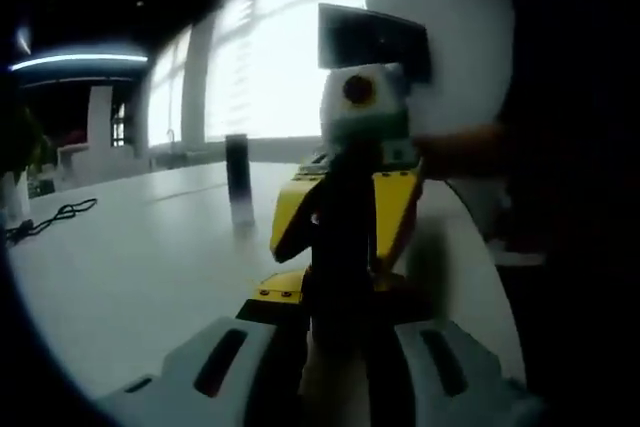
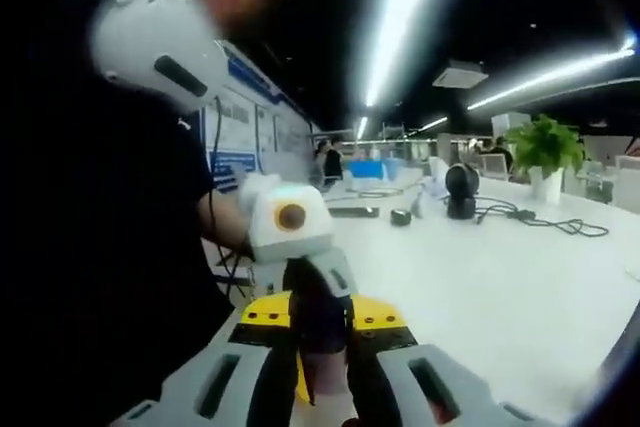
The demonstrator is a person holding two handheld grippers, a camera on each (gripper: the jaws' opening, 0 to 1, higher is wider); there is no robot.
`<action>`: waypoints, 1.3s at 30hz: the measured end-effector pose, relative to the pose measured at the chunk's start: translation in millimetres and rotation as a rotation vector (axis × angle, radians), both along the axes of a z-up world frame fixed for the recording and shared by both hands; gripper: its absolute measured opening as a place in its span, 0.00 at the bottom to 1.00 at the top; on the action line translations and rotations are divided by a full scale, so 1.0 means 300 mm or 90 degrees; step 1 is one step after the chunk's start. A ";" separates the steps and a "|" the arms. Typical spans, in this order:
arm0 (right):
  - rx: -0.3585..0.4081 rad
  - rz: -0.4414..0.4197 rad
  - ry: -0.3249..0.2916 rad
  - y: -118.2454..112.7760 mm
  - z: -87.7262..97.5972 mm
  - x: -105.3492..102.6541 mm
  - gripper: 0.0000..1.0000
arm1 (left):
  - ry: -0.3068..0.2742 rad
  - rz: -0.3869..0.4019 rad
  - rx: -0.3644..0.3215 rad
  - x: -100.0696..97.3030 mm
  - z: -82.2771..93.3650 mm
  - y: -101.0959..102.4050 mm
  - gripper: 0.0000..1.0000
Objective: Pick up cosmetic bottle twist off cap place on table pick up cap screw tight cap place on table
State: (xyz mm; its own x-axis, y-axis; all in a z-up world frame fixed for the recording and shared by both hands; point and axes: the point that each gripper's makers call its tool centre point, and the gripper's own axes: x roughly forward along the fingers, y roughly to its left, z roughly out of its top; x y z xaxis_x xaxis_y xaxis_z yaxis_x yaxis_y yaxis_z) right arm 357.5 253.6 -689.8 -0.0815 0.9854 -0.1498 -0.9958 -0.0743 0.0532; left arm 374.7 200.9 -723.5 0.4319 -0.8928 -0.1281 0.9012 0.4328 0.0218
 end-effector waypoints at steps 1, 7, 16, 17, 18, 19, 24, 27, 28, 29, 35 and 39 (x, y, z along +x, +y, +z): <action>0.001 0.003 0.006 0.000 -0.001 0.000 0.13 | -0.002 -0.001 0.000 -0.001 0.000 -0.001 0.10; -0.011 0.025 0.001 0.010 -0.019 -0.013 0.13 | 0.002 -0.011 -0.001 -0.007 -0.002 -0.004 0.10; 0.029 -0.014 0.000 0.015 -0.010 0.004 0.11 | 0.019 0.002 -0.005 0.000 -0.003 0.002 0.10; 0.030 -0.017 0.001 0.015 -0.009 0.003 0.11 | 0.018 0.003 -0.005 -0.001 -0.003 0.003 0.10; 0.030 -0.023 -0.001 0.015 -0.008 0.003 0.10 | 0.016 0.004 -0.004 -0.003 -0.003 0.002 0.10; 0.030 -0.032 -0.008 0.017 -0.006 0.004 0.10 | 0.013 0.008 -0.003 -0.002 -0.003 0.003 0.10; 0.034 -0.072 -0.035 0.009 -0.006 -0.002 0.09 | 0.003 0.009 0.005 -0.008 -0.003 0.000 0.09; 0.038 -0.097 -0.034 -0.001 -0.009 0.000 0.08 | 0.001 0.007 0.009 -0.015 -0.003 -0.003 0.08; 0.041 -0.109 -0.033 -0.003 -0.008 0.004 0.08 | 0.003 0.012 0.011 -0.014 -0.003 -0.003 0.08; 0.044 -0.118 -0.031 -0.004 -0.008 0.007 0.08 | 0.006 0.015 0.012 -0.013 -0.003 -0.002 0.07; 0.050 -0.153 -0.028 -0.009 -0.008 0.009 0.08 | 0.004 0.031 0.020 -0.021 -0.002 0.001 0.06; 0.053 -0.173 -0.020 -0.010 -0.009 0.012 0.08 | 0.006 0.039 0.022 -0.018 -0.003 0.006 0.06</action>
